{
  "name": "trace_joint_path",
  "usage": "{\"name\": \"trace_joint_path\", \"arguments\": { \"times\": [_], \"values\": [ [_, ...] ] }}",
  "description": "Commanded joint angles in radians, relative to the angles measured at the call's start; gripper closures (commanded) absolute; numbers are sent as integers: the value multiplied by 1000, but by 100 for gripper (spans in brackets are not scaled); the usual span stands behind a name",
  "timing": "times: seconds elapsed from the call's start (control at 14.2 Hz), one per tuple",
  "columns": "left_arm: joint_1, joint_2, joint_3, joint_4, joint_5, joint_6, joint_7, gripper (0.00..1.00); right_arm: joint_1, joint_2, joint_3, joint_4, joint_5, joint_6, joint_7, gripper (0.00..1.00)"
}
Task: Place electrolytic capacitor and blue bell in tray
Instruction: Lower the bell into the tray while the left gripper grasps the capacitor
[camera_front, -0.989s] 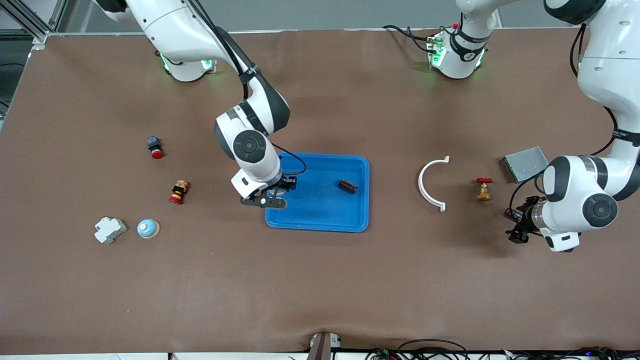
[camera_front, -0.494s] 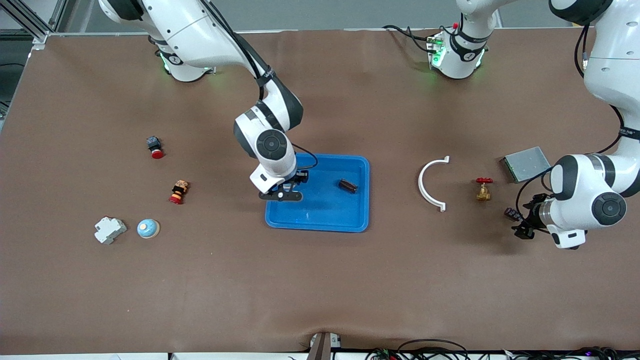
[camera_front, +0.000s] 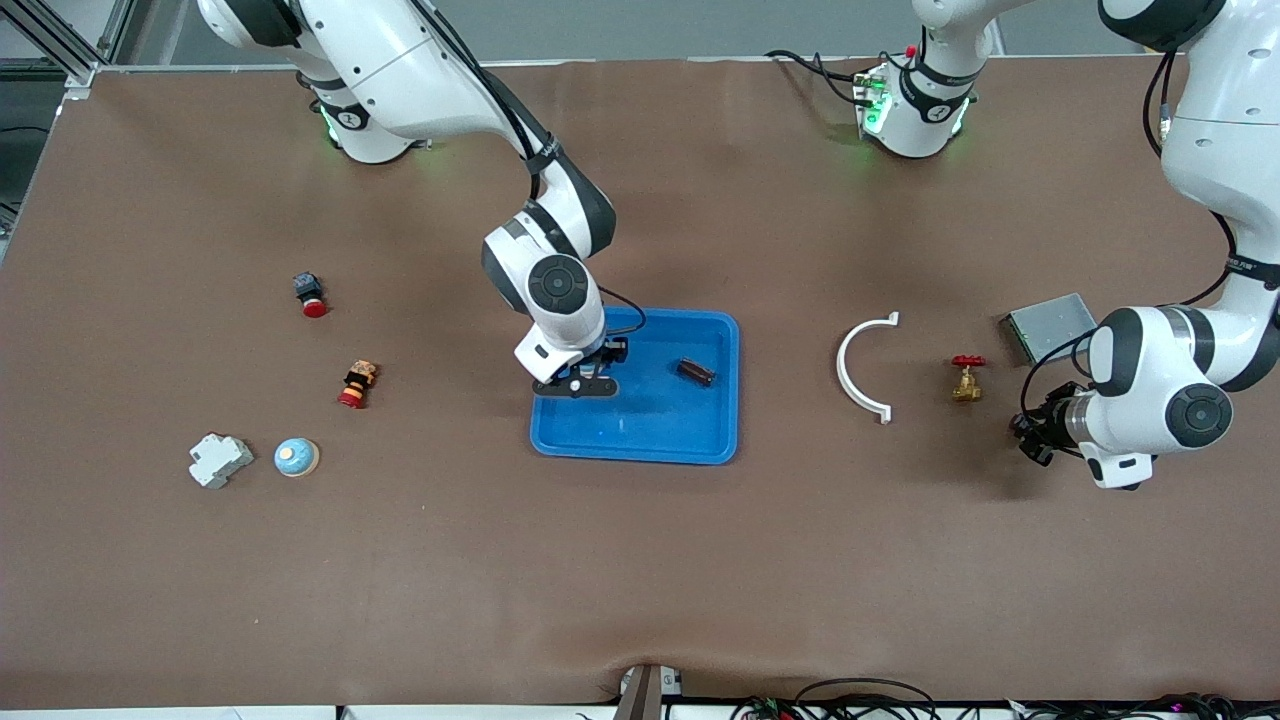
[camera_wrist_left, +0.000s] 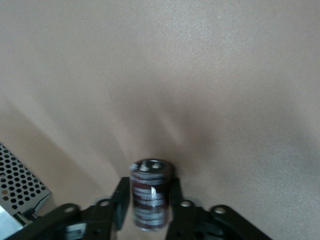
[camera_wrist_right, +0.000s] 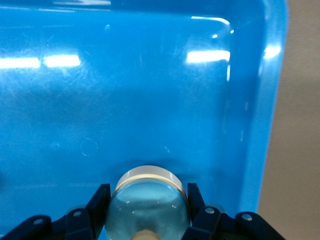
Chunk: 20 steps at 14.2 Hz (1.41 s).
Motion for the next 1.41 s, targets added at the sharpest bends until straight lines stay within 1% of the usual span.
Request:
{"name": "trace_joint_path", "arguments": {
  "times": [0.0,0.07,0.14,0.21,0.28,0.49,0.56,0.71,0.85,0.99,1.13,1.27,1.34],
  "values": [
    [11,-9,-7,-14,23,13,51,100,23,11,-8,2,6,26,9,77],
    [11,-11,-7,-10,22,13,88,100,26,14,-8,2,6,29,9,75],
    [9,-14,-7,-5,20,13,97,100,27,14,-8,2,6,29,9,69],
    [8,-18,-7,-3,22,12,99,100,27,14,-8,2,6,25,11,47],
    [5,-23,-10,-2,22,12,100,100,27,13,-8,2,6,22,11,0],
    [-8,-43,-27,21,6,3,76,100,24,5,-8,2,6,14,9,0],
    [1,-52,-43,15,5,3,86,100,24,-4,-8,3,6,0,4,0],
    [6,-66,-71,18,5,1,88,100,12,-82,-11,8,5,-93,-5,0],
    [0,-87,-99,27,6,1,128,100,-34,-176,-16,11,5,-215,-34,0],
    [5,-98,-116,43,9,1,149,100,-89,-252,-19,21,-1,-318,-122,0],
    [2,-100,-133,53,6,1,197,100,-161,-305,-19,32,-10,-406,-256,0],
    [-6,-101,-140,64,-3,1,188,100,-241,-342,-20,28,-12,-454,-432,0],
    [-5,-106,-162,64,-20,-2,167,100,-284,-355,-22,25,-14,-461,-512,0]
  ]
}}
